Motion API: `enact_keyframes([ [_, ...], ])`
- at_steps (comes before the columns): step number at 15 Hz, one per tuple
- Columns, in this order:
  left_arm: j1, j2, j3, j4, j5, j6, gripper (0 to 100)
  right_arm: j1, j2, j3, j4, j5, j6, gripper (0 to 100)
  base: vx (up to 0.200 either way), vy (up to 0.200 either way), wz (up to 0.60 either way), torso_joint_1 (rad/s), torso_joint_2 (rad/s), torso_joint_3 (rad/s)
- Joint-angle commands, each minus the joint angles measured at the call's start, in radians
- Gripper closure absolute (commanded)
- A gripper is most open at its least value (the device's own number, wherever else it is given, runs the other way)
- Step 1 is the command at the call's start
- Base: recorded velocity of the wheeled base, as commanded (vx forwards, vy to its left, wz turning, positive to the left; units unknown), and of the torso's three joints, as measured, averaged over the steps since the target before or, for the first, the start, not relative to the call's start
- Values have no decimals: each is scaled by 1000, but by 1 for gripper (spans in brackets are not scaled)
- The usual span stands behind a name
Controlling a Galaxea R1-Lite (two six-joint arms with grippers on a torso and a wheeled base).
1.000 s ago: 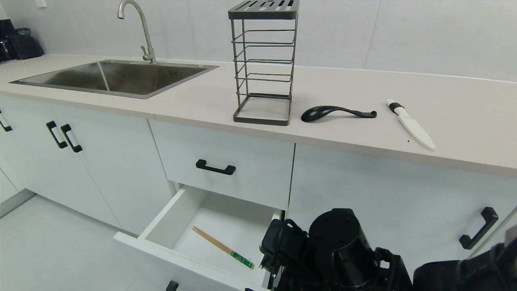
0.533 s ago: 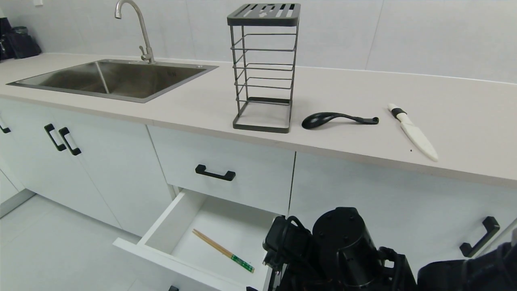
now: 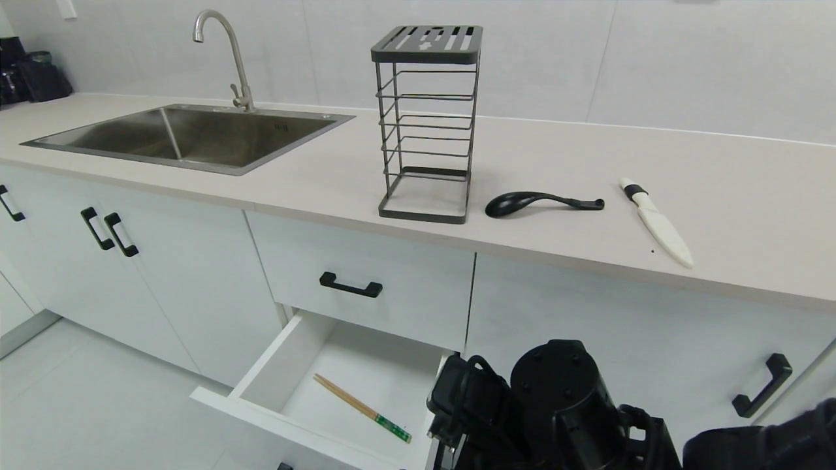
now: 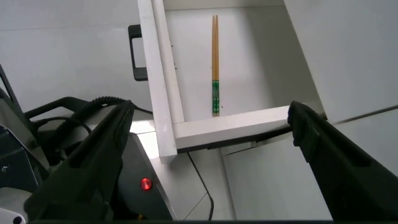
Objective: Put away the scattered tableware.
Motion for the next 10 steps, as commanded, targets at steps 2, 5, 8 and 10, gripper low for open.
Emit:
enact_keyframes([
  [2, 0, 1, 0, 0, 0, 0, 0, 2, 0, 0, 0, 0, 1, 0, 0, 0, 0, 181, -334, -149],
  [5, 0, 1, 0, 0, -1, 0, 0, 2, 0, 2, 0, 0, 1, 0, 0, 0, 0, 232, -440, -198],
  [8, 0, 1, 0, 0, 0, 0, 0, 2, 3, -3, 0, 1, 1, 0, 0, 0, 0, 121, -461, -214],
  [10, 0, 1, 0, 0, 0, 0, 0, 2, 6, -5, 0, 1, 2, 0, 0, 0, 0, 193, -500, -217],
])
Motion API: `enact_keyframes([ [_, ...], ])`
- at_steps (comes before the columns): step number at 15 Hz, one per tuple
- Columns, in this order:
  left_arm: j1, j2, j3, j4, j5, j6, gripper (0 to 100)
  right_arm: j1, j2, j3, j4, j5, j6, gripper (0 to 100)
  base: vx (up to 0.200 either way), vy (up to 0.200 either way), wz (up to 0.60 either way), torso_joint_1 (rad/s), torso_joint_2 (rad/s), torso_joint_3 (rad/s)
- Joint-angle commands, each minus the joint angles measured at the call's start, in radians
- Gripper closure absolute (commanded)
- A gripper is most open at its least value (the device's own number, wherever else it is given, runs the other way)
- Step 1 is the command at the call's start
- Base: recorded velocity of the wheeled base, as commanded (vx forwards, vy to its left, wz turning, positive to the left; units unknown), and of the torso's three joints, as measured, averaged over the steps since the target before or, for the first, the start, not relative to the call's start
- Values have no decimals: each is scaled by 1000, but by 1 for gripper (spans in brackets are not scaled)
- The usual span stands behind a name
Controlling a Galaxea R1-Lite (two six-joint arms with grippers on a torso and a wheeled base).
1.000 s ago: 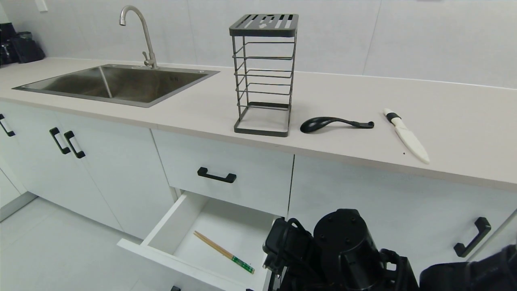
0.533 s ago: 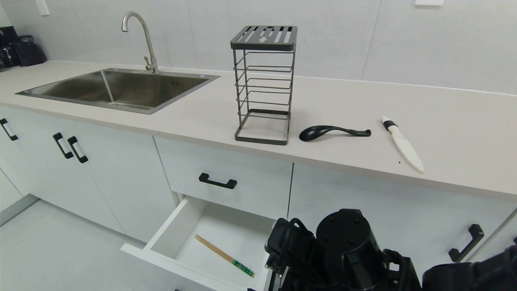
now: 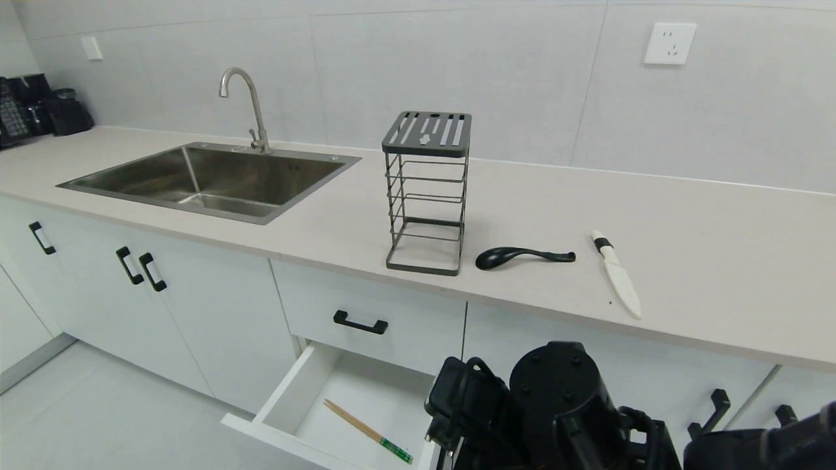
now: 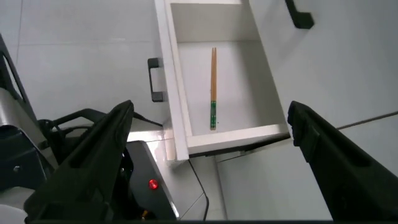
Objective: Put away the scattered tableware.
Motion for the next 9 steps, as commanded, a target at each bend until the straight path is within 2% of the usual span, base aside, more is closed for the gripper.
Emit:
enact_keyframes([
  [1, 0, 1, 0, 1, -2, 0, 0, 0, 6, 0, 1, 0, 0, 0, 0, 0, 0, 447, -481, -237],
  [4, 0, 1, 0, 1, 0, 0, 0, 0, 9, -2, 1, 2, 2, 0, 0, 0, 0, 359, -478, -233],
  [9, 0, 1, 0, 1, 0, 0, 0, -5, 23, -10, 6, 3, 5, 0, 0, 0, 0, 284, -528, -250],
])
